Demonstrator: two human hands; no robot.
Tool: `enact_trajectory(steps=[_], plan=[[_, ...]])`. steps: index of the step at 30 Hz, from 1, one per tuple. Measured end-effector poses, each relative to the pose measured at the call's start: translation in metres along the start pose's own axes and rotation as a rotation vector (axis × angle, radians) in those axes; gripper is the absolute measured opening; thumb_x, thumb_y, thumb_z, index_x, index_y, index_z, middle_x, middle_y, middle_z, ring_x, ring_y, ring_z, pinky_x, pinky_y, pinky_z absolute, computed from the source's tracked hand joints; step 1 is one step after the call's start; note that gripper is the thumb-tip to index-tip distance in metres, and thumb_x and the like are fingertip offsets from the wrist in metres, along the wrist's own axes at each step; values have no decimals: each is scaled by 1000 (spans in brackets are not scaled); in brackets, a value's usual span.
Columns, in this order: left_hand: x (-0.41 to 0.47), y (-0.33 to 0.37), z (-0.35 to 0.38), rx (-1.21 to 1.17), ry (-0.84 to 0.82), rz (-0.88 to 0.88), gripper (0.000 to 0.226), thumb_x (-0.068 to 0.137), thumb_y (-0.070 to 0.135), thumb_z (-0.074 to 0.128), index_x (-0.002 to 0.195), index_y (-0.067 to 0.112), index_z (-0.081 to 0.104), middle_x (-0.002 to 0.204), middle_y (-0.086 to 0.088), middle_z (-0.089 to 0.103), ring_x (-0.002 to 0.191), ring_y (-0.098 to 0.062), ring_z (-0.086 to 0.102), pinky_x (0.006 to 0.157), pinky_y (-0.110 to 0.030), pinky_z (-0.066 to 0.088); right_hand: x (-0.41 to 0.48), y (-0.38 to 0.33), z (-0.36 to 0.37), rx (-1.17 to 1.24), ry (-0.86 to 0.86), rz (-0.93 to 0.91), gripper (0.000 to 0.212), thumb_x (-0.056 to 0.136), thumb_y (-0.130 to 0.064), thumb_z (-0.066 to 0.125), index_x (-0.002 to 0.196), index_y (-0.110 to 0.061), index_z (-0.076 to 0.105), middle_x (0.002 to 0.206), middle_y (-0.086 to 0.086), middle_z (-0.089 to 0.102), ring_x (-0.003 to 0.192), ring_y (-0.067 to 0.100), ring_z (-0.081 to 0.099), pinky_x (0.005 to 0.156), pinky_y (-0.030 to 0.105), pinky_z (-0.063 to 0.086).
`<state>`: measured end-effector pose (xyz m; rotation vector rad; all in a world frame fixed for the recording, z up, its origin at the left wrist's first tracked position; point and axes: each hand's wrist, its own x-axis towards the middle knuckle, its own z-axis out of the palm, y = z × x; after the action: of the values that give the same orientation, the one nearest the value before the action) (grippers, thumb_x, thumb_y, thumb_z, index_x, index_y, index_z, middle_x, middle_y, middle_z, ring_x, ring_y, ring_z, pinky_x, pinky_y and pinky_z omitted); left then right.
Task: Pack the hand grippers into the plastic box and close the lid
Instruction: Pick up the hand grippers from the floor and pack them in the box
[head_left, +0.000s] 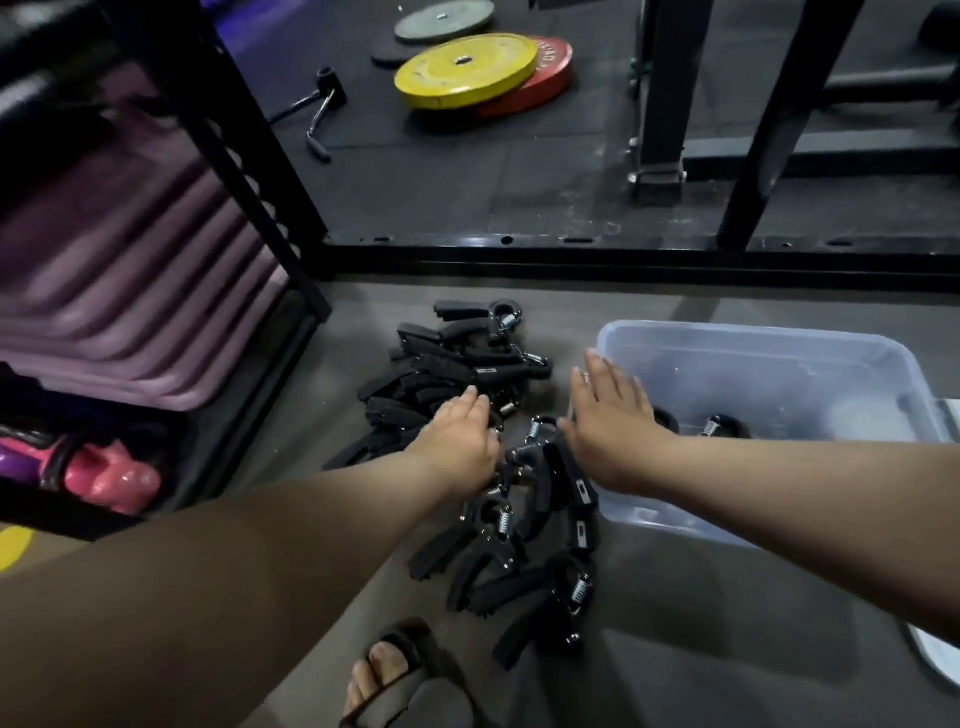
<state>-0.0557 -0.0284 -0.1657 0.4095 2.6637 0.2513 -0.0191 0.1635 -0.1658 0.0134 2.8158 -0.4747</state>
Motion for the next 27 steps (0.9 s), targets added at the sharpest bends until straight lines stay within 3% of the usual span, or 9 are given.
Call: enact_trajectory(steps=[7, 16, 20, 23, 27], plan=[[51, -27, -13, -10, -1, -88, 57, 97, 29, 35, 151, 11, 24, 162, -7, 13, 148, -24, 9, 120, -38, 14, 16, -2, 12, -3, 92, 39, 62, 102, -29, 24, 153, -5, -1, 159, 10, -22, 145, 27, -25, 120, 42, -7], [104, -21, -19, 102, 67, 27, 57, 98, 30, 41, 151, 16, 25, 162, -6, 13, 148, -27, 9, 120, -38, 12, 14, 3, 20, -47, 199, 13, 62, 101, -34, 25, 155, -13, 1, 160, 5, -21, 145, 21, -26, 117, 33, -13], [130, -19, -14, 155, 59, 27, 58, 97, 34, 45, 149, 17, 28, 162, -6, 13, 148, -31, 9, 120, -45, 12, 13, 5, 19, -46, 179, 15, 62, 99, -38, 11, 154, -15, -3, 159, 0, -23, 143, 19, -30, 117, 34, -13], [143, -22, -11, 230, 17, 30, 63, 96, 37, 47, 151, 16, 24, 162, -6, 12, 149, -29, 7, 121, -42, 9, 13, 3, 19, -20, 155, 42, 66, 93, -41, 4, 154, -17, -6, 158, -3, -27, 141, 16, -33, 116, 33, -12], [151, -28, -2, 305, -8, -4, 65, 93, 42, 50, 148, 16, 28, 153, -10, 30, 141, -32, 24, 118, -41, 18, 13, 3, 18, -13, 146, 51, 66, 93, -40, 4, 154, -17, -8, 157, -3, -28, 141, 17, -34, 118, 35, -10]])
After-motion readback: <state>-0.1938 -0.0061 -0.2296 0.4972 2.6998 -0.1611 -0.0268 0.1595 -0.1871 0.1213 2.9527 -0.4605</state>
